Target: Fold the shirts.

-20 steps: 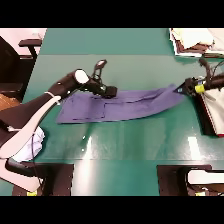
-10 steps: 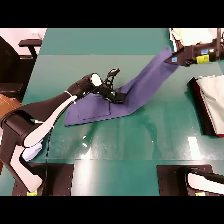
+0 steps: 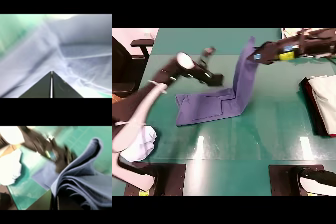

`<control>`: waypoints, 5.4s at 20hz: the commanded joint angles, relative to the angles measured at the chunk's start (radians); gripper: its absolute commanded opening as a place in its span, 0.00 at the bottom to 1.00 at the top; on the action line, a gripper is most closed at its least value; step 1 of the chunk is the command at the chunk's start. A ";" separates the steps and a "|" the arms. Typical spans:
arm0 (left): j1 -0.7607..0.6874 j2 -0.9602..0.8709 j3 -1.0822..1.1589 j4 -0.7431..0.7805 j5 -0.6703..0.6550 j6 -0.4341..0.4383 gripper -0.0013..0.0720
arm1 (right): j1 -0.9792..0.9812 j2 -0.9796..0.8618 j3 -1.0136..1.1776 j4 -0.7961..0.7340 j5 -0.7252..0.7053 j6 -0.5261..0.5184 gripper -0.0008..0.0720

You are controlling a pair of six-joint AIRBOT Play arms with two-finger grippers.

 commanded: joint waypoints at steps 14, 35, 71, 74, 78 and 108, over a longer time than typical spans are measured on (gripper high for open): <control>0.442 0.478 0.006 0.208 -0.161 0.002 0.05 | 0.319 -0.305 0.057 -0.092 -0.080 -0.005 0.60; 0.441 0.472 0.001 0.120 -0.179 0.003 0.05 | 0.115 -0.581 -0.150 0.130 -0.129 0.070 0.43; 0.052 0.447 -0.008 0.107 -0.087 -0.024 0.05 | -0.990 -0.005 0.129 -0.316 -0.174 0.244 0.04; 0.052 0.447 -0.008 0.107 -0.091 -0.021 0.05 | -1.039 0.028 0.129 -0.317 -0.047 0.244 0.04; 0.052 0.447 -0.008 0.110 -0.109 -0.016 0.05 | -1.104 0.045 0.074 -0.322 0.131 0.245 0.04; 0.052 0.447 -0.008 0.132 -0.073 0.009 0.05 | -0.356 0.179 -0.148 -0.375 0.161 0.203 0.03</control>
